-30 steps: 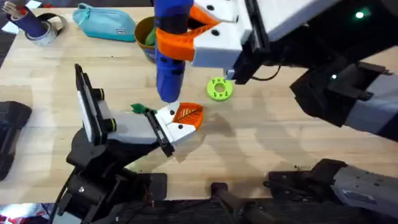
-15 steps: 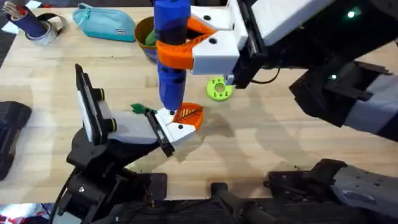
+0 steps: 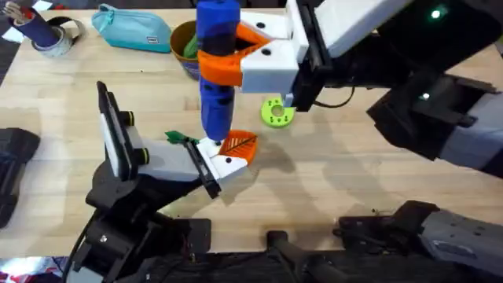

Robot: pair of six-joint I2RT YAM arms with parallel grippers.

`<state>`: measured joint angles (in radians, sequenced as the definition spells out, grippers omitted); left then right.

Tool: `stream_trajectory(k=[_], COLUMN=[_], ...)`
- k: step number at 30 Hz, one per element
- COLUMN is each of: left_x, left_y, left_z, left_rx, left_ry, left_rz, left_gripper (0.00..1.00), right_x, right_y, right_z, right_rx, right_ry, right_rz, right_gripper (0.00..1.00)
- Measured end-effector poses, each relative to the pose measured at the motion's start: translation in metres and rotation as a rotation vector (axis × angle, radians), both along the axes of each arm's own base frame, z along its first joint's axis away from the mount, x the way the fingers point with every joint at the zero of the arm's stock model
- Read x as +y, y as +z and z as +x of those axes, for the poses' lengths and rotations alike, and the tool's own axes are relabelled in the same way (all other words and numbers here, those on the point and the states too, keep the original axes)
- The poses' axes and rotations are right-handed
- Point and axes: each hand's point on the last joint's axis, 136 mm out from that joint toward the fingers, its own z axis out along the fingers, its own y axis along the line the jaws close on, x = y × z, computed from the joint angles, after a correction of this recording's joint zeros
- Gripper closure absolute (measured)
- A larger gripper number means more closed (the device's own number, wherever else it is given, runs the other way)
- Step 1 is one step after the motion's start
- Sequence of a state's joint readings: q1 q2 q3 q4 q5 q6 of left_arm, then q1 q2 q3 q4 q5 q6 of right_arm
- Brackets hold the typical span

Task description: Pick up the gripper from the table and insert it into the empty holder that is missing its gripper. Then pick up a screw, insert it into the mounting hole, and use the screwdriver to tighten it. Finally, clean up the table by picking up the vegetable and placing it into the bucket.

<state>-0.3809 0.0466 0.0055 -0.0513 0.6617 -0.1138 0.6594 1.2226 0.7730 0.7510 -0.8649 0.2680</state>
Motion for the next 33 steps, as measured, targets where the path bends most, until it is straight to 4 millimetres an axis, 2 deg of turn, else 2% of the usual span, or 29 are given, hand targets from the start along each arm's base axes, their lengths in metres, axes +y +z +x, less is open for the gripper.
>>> stream_trajectory(k=[15, 24, 33], left_x=[0.000, 0.000, 0.000], left_y=[-0.001, -0.001, 0.001], left_z=[0.001, 0.001, 0.001], left_rx=[0.011, 0.009, 0.002], left_ry=[0.004, 0.004, 0.003], left_rz=[-0.001, -0.001, -0.003], left_gripper=[0.985, 0.985, 0.985], right_x=[0.000, -0.009, -0.019], right_y=[-0.001, 0.001, 0.037], right_z=[-0.003, 0.000, -0.009], right_rx=[-0.077, -0.092, -0.178], right_ry=[-0.009, -0.007, 0.006], right_rz=[-0.014, -0.017, 0.114], right_gripper=[0.969, 0.971, 0.974])
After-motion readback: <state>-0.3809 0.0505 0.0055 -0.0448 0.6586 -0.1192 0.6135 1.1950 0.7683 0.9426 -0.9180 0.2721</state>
